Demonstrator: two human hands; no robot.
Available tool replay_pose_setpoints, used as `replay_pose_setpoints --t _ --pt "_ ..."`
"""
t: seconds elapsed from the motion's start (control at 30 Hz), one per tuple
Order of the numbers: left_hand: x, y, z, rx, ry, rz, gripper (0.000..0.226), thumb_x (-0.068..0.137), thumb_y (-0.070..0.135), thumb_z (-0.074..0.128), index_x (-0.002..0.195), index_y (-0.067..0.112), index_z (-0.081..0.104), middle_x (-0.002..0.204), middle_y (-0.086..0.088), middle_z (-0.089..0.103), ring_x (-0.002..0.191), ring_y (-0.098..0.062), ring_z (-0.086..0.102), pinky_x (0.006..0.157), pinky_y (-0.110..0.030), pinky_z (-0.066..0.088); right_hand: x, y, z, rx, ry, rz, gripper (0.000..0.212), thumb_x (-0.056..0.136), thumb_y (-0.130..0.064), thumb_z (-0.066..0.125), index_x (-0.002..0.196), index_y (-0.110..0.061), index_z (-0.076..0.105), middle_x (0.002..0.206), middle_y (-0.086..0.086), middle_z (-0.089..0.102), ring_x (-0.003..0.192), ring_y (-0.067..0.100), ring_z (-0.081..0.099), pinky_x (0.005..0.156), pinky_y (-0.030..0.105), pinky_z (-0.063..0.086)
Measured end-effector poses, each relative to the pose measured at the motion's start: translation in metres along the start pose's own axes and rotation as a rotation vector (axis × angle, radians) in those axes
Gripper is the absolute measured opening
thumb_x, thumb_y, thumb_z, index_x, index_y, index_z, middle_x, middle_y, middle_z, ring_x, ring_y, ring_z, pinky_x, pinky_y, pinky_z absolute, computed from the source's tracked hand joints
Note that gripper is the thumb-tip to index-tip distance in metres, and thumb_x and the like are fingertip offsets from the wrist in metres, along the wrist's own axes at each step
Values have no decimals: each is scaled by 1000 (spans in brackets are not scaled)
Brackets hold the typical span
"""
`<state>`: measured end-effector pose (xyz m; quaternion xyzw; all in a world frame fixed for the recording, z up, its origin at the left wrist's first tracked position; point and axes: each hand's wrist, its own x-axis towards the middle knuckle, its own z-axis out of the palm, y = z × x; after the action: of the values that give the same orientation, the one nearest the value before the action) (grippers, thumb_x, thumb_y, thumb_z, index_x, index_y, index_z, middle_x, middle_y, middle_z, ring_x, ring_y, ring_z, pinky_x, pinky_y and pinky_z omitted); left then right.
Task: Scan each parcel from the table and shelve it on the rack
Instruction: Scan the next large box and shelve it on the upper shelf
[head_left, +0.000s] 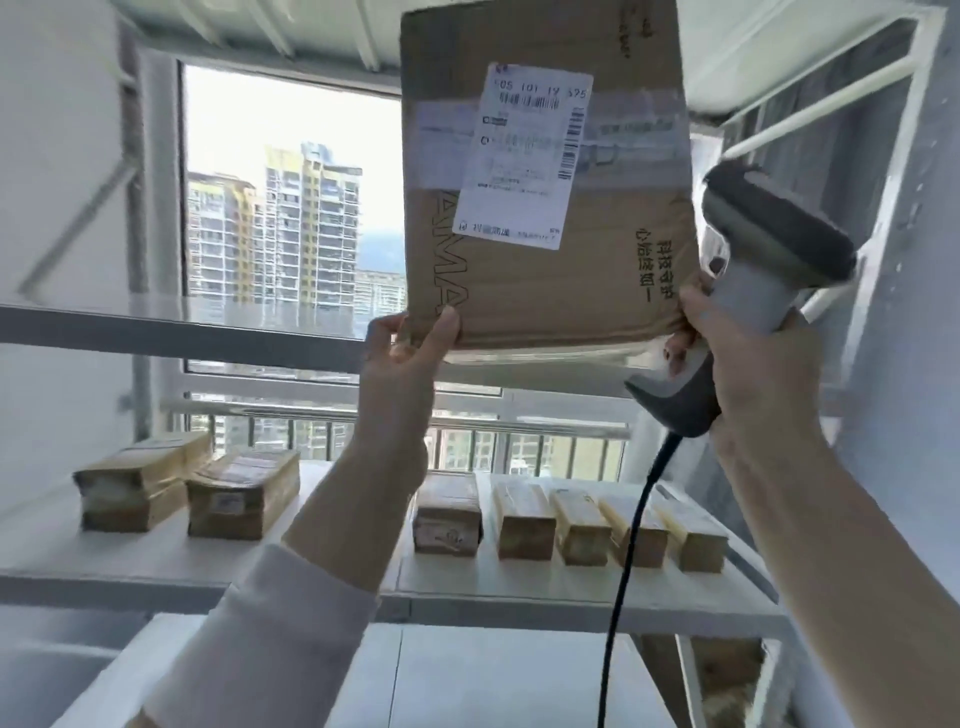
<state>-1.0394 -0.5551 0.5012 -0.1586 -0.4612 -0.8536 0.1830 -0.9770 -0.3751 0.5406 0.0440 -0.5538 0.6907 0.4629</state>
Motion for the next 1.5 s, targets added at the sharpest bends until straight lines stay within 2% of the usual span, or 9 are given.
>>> replay_pose_setpoints --t 0.3,0.47,0.57,0.67,0.93,1.1,1.23,1.37,1.5 --pt "135 62 -47 216 89 172 24 82 41 67 97 30 52 114 -3 57 121 -23 49 111 -41 31 61 25 138 130 -142 13 19 80 -17 75 79 -18 56 67 1 65 44 5 57 50 25 48" --pt "192 80 -72 211 98 197 20 84 32 68 92 25 51 84 7 56 88 -11 48 98 -28 34 85 54 198 146 -197 58 17 80 -17 75 80 -17 58 63 -1 65 40 3 57 49 25 46" --pt "224 89 -92 194 84 197 22 85 29 68 95 21 50 82 7 56 70 -5 46 85 -19 34 91 68 233 129 -209 85 16 79 -19 76 83 -15 61 61 -1 65 40 4 57 53 26 47" --pt "250 97 -112 215 98 214 29 85 31 68 105 20 49 89 7 60 77 -4 53 66 -19 37 91 77 264 103 -207 81 18 78 -21 77 83 -15 61 56 -3 65 40 4 57 54 26 49" --pt "323 121 -172 304 102 182 34 84 35 66 107 13 53 87 2 60 75 -12 56 59 -24 45 81 94 339 -47 -219 49 25 75 -27 80 85 -15 60 49 -3 64 39 7 59 57 31 51" --pt "360 111 -197 368 83 78 35 81 39 67 102 12 55 85 -1 59 74 -15 55 55 -26 40 83 104 366 -184 -203 79 32 75 -27 80 94 -8 63 52 3 64 39 9 60 45 28 45" --pt "380 95 -209 424 37 1 30 83 43 65 88 15 56 85 -1 59 72 -13 54 56 -26 39 85 115 377 -258 -266 181 24 81 -26 74 82 -9 58 36 -2 57 29 5 52 35 17 43" --pt "397 79 -218 434 46 -60 51 82 45 64 117 9 55 94 -5 59 75 -17 54 60 -27 42 92 132 384 -355 -271 268 27 81 -31 73 77 -9 57 34 -1 55 25 9 49 34 16 41" --pt "407 60 -222 453 54 -79 57 82 46 64 123 8 53 94 -4 58 73 -14 52 57 -27 41 99 153 386 -399 -263 296 30 79 -30 76 79 -6 58 34 2 55 27 13 50 33 16 40"
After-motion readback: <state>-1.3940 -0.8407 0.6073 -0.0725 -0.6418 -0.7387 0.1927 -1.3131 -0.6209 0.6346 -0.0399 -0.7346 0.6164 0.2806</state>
